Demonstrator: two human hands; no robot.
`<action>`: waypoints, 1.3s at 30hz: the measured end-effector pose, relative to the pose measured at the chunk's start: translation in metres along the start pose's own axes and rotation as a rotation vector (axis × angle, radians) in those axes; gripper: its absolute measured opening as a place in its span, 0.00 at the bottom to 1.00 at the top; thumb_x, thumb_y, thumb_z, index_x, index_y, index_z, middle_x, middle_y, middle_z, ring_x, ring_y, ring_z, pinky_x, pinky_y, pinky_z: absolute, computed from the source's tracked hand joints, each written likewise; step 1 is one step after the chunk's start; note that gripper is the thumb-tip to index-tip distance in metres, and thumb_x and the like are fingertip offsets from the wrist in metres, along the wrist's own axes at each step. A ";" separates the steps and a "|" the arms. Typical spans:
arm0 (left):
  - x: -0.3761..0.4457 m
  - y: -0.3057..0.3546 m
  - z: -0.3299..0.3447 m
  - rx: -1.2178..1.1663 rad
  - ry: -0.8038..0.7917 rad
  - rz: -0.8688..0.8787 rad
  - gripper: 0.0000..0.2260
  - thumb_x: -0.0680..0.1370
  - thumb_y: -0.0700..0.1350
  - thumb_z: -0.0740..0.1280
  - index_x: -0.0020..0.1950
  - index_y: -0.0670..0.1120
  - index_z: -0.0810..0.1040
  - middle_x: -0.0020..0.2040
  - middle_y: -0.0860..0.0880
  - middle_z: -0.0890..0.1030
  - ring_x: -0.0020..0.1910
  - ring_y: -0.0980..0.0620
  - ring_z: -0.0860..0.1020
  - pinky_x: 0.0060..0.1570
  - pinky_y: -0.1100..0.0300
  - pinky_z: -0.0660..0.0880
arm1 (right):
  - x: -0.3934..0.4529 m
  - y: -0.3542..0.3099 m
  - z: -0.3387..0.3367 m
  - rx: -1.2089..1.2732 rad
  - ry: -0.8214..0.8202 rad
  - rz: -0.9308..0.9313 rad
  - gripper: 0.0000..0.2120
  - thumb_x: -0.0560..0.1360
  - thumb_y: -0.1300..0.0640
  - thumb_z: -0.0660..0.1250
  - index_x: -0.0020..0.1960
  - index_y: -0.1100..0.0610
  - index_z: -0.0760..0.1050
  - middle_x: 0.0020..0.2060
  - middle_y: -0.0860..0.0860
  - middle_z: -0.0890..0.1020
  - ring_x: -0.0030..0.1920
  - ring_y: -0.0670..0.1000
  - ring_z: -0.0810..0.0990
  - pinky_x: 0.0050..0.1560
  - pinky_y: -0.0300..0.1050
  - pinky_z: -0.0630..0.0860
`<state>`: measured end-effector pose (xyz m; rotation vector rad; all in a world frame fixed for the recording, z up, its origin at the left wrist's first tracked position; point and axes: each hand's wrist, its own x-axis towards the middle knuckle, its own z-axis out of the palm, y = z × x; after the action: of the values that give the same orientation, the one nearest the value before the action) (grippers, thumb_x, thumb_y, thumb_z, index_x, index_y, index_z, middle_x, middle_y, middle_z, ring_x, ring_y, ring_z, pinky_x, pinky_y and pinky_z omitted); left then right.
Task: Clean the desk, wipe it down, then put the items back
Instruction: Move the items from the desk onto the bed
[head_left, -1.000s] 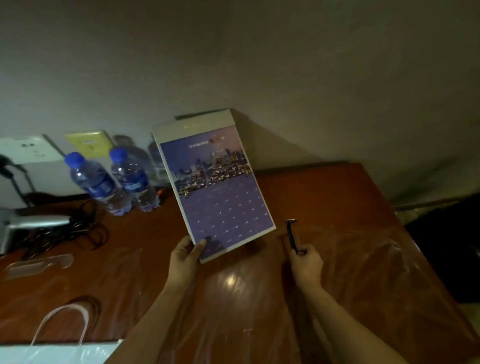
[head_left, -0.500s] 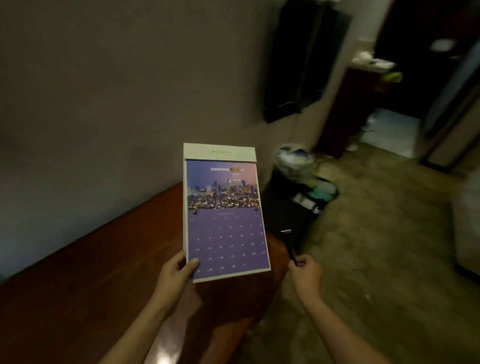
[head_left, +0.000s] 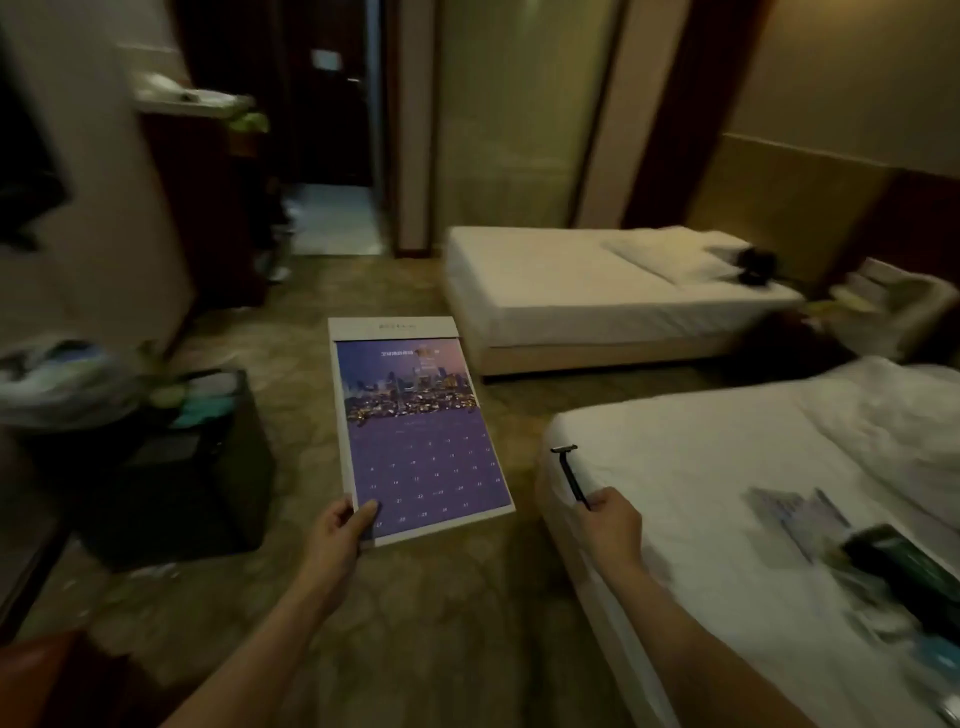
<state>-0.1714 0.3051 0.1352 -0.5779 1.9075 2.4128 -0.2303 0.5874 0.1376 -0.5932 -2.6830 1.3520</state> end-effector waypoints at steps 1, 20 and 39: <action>0.016 0.000 0.025 0.018 -0.049 -0.020 0.10 0.75 0.46 0.66 0.47 0.39 0.75 0.43 0.39 0.78 0.45 0.41 0.76 0.48 0.48 0.74 | 0.011 0.010 -0.016 0.021 0.050 0.033 0.03 0.77 0.62 0.64 0.45 0.59 0.71 0.39 0.52 0.74 0.41 0.52 0.72 0.38 0.40 0.66; 0.265 -0.046 0.414 0.459 -0.790 -0.149 0.07 0.79 0.42 0.62 0.52 0.41 0.78 0.48 0.39 0.82 0.47 0.40 0.81 0.49 0.45 0.78 | 0.210 0.160 -0.156 0.207 0.668 0.610 0.04 0.72 0.67 0.66 0.41 0.62 0.72 0.38 0.58 0.77 0.39 0.57 0.76 0.35 0.43 0.69; 0.383 -0.148 0.699 0.863 -0.888 -0.209 0.05 0.79 0.37 0.62 0.47 0.38 0.76 0.41 0.42 0.80 0.41 0.43 0.78 0.37 0.56 0.74 | 0.408 0.304 -0.201 0.317 0.557 0.861 0.03 0.74 0.67 0.64 0.44 0.62 0.70 0.39 0.55 0.74 0.40 0.53 0.73 0.30 0.36 0.65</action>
<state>-0.6877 0.9190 0.0167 0.2863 1.9756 1.1436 -0.4655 1.0548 -0.0209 -1.8659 -1.7462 1.3956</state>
